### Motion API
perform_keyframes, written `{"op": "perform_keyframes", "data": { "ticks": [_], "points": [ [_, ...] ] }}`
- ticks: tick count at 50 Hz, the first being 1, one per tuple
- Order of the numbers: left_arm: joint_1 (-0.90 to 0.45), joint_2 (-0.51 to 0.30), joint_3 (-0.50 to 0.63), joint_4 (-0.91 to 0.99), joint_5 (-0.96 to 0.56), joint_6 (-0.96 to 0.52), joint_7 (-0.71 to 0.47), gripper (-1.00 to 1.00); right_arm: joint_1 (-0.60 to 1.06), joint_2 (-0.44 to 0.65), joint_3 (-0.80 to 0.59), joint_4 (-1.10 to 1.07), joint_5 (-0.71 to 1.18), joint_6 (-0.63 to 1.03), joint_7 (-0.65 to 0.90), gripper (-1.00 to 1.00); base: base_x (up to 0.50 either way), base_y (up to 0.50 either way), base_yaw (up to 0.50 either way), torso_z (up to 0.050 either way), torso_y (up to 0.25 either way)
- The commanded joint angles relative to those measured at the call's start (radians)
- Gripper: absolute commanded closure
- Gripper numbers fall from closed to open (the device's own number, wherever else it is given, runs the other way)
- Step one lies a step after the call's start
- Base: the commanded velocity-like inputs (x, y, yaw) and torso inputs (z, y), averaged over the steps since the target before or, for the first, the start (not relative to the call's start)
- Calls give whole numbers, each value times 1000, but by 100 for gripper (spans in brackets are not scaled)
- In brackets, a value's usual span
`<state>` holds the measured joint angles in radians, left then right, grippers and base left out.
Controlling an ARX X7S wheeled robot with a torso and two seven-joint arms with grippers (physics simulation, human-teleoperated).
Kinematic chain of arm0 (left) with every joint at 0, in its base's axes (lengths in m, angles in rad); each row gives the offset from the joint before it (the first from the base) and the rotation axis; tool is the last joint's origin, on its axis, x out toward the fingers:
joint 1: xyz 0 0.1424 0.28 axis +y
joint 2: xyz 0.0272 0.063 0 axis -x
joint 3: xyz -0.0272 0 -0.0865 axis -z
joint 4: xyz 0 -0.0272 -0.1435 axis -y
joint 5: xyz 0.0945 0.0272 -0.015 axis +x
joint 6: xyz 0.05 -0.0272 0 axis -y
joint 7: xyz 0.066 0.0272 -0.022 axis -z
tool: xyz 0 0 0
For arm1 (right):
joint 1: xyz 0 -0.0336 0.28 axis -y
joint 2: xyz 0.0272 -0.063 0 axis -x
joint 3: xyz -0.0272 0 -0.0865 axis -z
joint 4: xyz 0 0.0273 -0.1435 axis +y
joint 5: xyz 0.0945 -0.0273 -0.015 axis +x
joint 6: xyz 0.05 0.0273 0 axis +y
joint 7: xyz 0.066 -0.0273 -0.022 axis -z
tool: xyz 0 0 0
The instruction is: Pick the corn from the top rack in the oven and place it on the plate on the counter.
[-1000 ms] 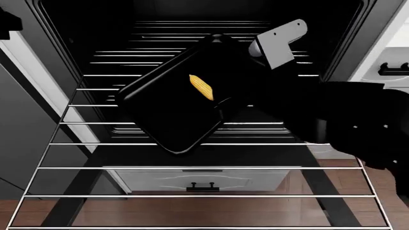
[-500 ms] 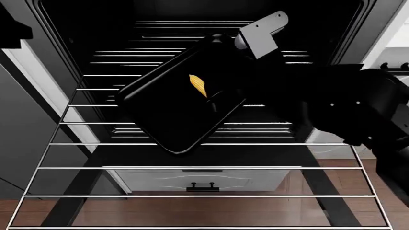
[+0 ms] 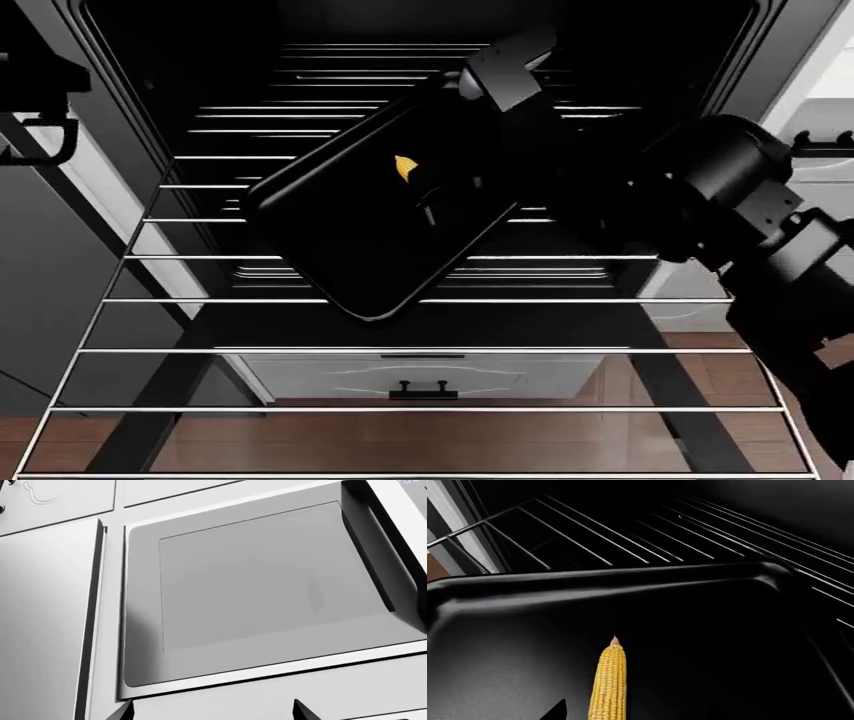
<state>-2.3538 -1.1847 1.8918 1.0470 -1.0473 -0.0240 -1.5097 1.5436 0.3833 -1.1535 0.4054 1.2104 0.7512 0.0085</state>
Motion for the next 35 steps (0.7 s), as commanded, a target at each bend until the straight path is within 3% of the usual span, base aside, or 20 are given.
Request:
{"op": "perform_keyframes", "data": {
  "ticks": [1, 14, 35],
  "points": [
    [0, 13, 4, 0, 0, 0, -10, -100, 58, -64, -48, 118, -48, 21, -104, -100, 0, 0, 0, 0, 0],
    [0, 7, 23, 0, 13, 9, -13, -100, 79, -136, -121, 255, -94, 59, -212, -100, 0, 0, 0, 0, 0],
    [1, 35, 90, 0, 56, 50, -47, -100, 73, -144, -112, 229, -94, 47, -185, -100, 0, 0, 0, 0, 0]
  ]
}}
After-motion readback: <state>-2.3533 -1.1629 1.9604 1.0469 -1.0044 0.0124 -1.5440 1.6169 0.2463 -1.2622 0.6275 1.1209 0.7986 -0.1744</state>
